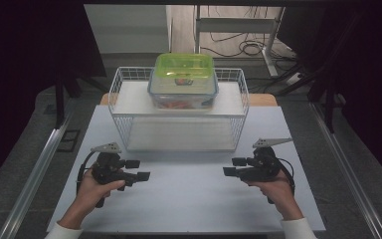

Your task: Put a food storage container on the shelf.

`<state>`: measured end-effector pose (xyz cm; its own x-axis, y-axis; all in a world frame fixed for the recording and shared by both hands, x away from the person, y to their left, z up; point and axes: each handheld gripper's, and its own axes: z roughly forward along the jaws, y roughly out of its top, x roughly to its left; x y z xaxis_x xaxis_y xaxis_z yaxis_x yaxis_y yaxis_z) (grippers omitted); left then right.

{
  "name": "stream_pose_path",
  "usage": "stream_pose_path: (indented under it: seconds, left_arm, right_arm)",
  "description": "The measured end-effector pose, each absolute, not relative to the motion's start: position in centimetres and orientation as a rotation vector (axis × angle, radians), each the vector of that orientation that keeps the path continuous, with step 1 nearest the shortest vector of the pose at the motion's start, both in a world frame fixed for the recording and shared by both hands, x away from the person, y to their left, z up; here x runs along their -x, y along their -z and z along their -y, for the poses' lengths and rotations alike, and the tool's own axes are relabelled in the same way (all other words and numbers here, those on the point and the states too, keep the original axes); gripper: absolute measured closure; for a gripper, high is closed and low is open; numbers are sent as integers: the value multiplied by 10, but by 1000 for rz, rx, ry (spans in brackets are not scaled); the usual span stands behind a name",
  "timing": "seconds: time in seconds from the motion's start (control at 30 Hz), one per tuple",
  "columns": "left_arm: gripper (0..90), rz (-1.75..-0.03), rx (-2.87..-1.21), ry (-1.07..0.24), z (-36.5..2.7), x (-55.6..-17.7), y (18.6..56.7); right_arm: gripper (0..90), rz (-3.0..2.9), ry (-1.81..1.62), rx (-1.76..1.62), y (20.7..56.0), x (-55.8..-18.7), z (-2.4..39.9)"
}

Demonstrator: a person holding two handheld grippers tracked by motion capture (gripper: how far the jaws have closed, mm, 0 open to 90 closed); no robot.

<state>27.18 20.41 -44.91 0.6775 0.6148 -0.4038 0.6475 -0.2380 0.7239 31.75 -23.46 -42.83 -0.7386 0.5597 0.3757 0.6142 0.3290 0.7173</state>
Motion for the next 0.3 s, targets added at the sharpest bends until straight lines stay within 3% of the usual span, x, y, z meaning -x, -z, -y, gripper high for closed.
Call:
stream_pose_path:
  seconds: [0.3]
  left_arm:
    - [258, -1011, -1902, 20, -209, -273, 454]
  right_arm:
    - [317, 2521, 1425, 1146, 435, -313, 243]
